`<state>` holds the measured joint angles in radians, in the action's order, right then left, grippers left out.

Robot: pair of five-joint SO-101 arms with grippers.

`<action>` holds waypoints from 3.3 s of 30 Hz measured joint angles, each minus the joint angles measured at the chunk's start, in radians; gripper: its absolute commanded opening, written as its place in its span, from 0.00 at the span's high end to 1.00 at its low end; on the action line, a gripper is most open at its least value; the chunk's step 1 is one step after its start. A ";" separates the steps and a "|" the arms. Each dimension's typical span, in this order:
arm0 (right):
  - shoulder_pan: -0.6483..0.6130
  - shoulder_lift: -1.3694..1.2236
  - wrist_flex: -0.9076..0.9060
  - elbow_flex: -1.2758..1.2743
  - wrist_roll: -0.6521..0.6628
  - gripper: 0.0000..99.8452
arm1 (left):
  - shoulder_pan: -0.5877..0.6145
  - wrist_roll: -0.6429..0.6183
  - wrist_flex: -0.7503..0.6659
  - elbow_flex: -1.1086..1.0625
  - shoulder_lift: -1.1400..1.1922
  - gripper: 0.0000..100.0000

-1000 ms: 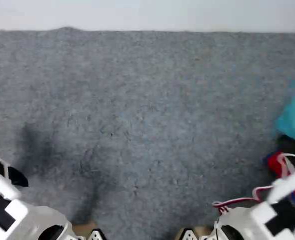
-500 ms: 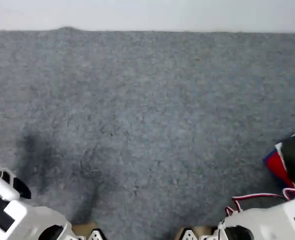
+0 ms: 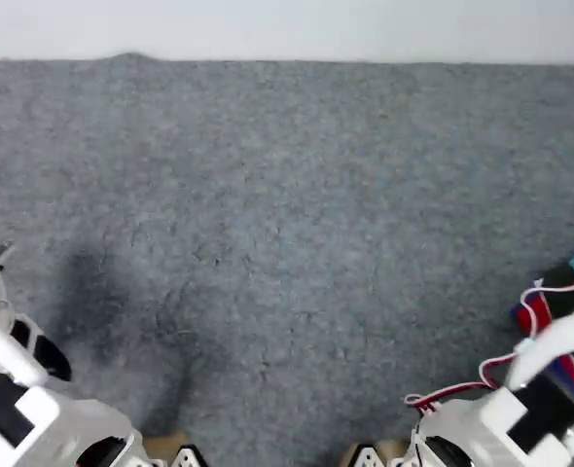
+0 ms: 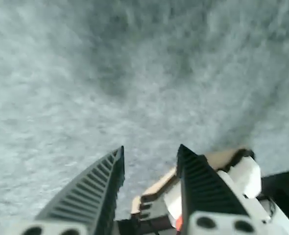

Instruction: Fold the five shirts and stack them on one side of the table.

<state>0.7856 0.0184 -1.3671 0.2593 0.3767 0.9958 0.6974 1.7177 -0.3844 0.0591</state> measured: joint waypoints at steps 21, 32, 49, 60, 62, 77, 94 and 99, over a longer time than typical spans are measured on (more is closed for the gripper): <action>-0.870 0.365 -0.390 -0.301 -0.226 0.99 | -0.560 -0.552 0.006 0.040 -0.637 0.99; -0.984 0.812 -0.086 -1.154 -0.226 0.99 | -0.605 -0.552 -0.230 -0.532 -1.181 0.99; -0.987 1.516 0.167 -1.818 -0.224 0.99 | -0.658 -0.552 -0.278 -0.961 -1.812 0.98; -0.988 1.774 0.124 -1.929 -0.221 0.99 | -0.658 -0.554 -0.278 -1.046 -1.861 0.98; -0.988 1.774 0.092 -1.929 -0.221 0.99 | -0.658 -0.554 -0.278 -1.046 -1.861 0.98; -0.988 1.784 0.072 -1.929 -0.221 0.99 | -0.658 -0.554 -0.278 -1.048 -1.861 0.98; -0.988 1.784 0.072 -1.929 -0.221 0.99 | -0.658 -0.554 -0.278 -1.048 -1.861 0.98; -0.988 1.784 0.072 -1.929 -0.221 0.99 | -0.658 -0.554 -0.278 -1.048 -1.861 0.98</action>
<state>-0.2025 1.8029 -1.2950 -1.6694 0.1557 0.3376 0.1435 1.4400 -1.4323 -1.8021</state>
